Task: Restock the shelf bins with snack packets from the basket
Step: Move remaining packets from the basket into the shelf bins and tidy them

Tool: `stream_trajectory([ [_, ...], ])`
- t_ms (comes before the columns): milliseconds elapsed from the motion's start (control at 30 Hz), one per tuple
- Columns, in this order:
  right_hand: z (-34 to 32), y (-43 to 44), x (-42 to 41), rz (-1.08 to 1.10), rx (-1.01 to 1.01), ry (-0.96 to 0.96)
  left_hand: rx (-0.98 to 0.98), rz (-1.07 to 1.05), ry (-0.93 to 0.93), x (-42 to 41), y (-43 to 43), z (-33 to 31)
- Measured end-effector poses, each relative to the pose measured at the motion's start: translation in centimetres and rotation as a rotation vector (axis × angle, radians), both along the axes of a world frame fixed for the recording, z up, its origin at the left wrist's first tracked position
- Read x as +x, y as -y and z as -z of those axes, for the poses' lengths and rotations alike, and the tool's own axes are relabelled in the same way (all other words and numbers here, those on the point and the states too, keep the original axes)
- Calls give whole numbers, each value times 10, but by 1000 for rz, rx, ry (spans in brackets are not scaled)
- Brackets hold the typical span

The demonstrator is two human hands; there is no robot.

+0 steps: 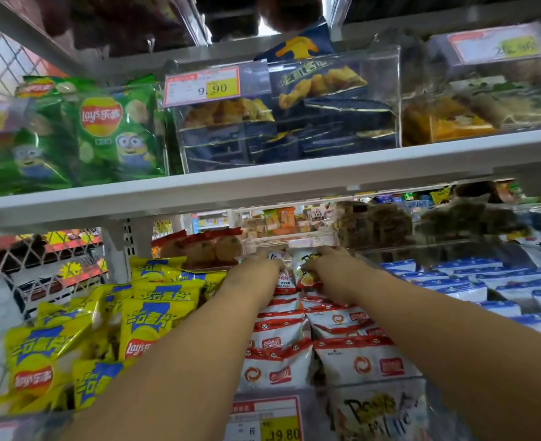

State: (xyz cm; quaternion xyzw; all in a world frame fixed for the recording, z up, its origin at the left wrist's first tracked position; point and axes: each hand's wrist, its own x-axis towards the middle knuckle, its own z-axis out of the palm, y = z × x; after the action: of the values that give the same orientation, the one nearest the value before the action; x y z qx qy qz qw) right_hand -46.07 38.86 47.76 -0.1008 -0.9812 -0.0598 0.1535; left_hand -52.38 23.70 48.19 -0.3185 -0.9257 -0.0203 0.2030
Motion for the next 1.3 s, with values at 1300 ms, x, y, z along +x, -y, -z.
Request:
stream_trajectory([
  [1300, 240, 123, 327, -214, -468, 10, 57, 502, 520, 305, 142, 208],
])
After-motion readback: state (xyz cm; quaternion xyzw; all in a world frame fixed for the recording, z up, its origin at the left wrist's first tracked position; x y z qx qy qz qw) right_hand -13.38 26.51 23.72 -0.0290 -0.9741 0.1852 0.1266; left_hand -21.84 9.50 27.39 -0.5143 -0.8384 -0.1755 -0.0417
